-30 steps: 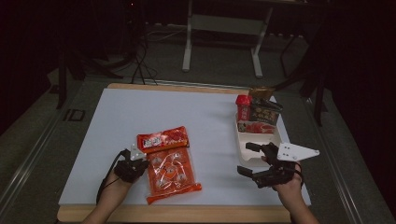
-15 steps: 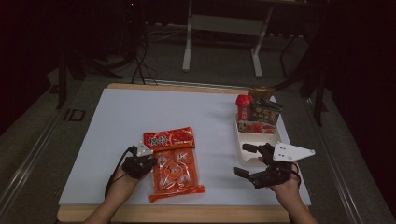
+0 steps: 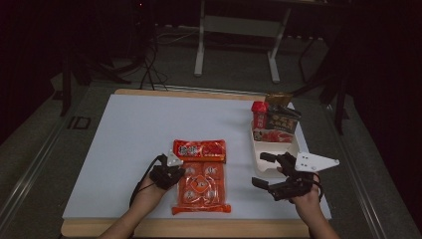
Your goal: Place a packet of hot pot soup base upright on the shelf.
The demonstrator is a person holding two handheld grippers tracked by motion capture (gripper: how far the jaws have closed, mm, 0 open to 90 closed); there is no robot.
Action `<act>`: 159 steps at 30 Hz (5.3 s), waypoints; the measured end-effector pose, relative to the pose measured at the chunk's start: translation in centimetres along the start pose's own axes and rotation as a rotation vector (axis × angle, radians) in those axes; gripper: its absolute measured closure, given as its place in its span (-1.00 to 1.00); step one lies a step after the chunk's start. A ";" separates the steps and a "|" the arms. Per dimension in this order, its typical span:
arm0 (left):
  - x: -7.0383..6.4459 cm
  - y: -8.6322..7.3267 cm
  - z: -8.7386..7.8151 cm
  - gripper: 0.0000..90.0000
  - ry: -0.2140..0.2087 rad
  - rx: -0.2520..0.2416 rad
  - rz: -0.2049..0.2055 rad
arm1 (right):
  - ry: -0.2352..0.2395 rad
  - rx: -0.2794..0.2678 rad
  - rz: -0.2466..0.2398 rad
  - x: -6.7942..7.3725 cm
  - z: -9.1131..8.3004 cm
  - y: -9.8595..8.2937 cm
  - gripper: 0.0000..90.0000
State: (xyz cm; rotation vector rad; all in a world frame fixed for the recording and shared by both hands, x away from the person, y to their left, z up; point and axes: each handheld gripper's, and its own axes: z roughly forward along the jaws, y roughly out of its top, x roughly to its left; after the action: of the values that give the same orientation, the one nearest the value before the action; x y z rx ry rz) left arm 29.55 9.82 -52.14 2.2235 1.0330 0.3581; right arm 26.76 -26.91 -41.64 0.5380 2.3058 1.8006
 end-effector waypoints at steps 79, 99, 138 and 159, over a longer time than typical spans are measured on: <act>8.5 3.6 5.2 0.57 -0.204 -0.049 -0.150 | -0.054 0.038 -0.043 0.5 -0.1 -0.4 -0.75; 5.6 4.9 3.7 1.00 -0.032 -0.059 -0.013 | -0.099 0.043 -0.099 0.6 0.1 -0.2 -0.71; 2.4 7.8 -5.7 1.00 -0.154 -0.381 0.231 | -0.166 0.023 -0.005 0.0 -0.5 0.2 -0.70; 2.0 6.2 -8.7 1.00 -0.376 -0.594 0.368 | -0.157 0.044 0.033 -0.9 1.9 1.0 -0.65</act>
State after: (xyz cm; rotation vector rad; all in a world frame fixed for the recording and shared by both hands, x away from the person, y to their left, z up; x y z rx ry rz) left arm 30.20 12.29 -41.56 1.8221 0.2611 0.3326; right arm 28.46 -25.36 -41.20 0.7014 2.2479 1.6600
